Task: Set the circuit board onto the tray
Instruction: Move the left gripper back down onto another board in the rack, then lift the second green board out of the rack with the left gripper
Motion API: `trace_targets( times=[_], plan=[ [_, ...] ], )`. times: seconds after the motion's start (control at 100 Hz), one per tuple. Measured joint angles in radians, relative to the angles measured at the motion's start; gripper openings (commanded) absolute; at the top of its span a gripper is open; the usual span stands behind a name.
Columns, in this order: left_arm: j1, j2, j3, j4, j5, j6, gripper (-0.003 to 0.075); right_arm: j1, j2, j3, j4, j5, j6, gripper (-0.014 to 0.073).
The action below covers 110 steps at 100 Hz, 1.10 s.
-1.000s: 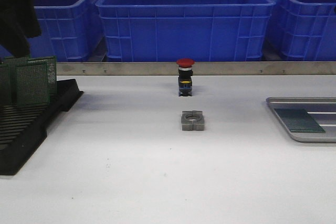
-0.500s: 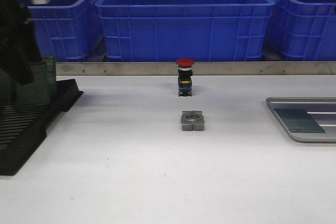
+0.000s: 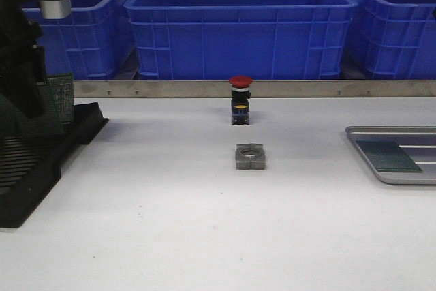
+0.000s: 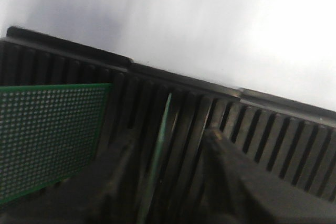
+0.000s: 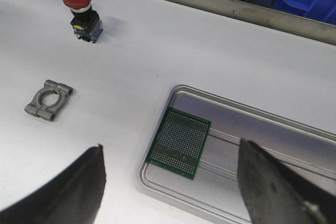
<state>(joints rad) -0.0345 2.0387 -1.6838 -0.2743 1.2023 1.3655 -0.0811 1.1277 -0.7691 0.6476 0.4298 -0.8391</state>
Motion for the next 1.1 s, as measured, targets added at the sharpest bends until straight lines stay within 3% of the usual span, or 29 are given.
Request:
trace_targets(
  times=[0.07, 0.56, 0.83, 1.1],
  plan=[
    [0.000, 0.000, 0.000, 0.000, 0.004, 0.002, -0.0023, 0.000, 0.000, 0.000, 0.000, 0.000, 0.000, 0.0538],
    [-0.022, -0.047, -0.077, -0.010, 0.014, 0.016, -0.0020, 0.020, -0.018, 0.002, 0.000, 0.015, -0.026, 0.0538],
    [-0.116, -0.125, -0.110, -0.223, 0.023, 0.015, -0.0020, 0.190, -0.026, 0.002, 0.000, 0.024, -0.061, 0.0538],
    [-0.283, -0.129, -0.110, -0.398, 0.022, 0.015, -0.0020, 0.402, -0.026, 0.002, 0.002, -0.024, -0.157, 0.0538]
  ],
)
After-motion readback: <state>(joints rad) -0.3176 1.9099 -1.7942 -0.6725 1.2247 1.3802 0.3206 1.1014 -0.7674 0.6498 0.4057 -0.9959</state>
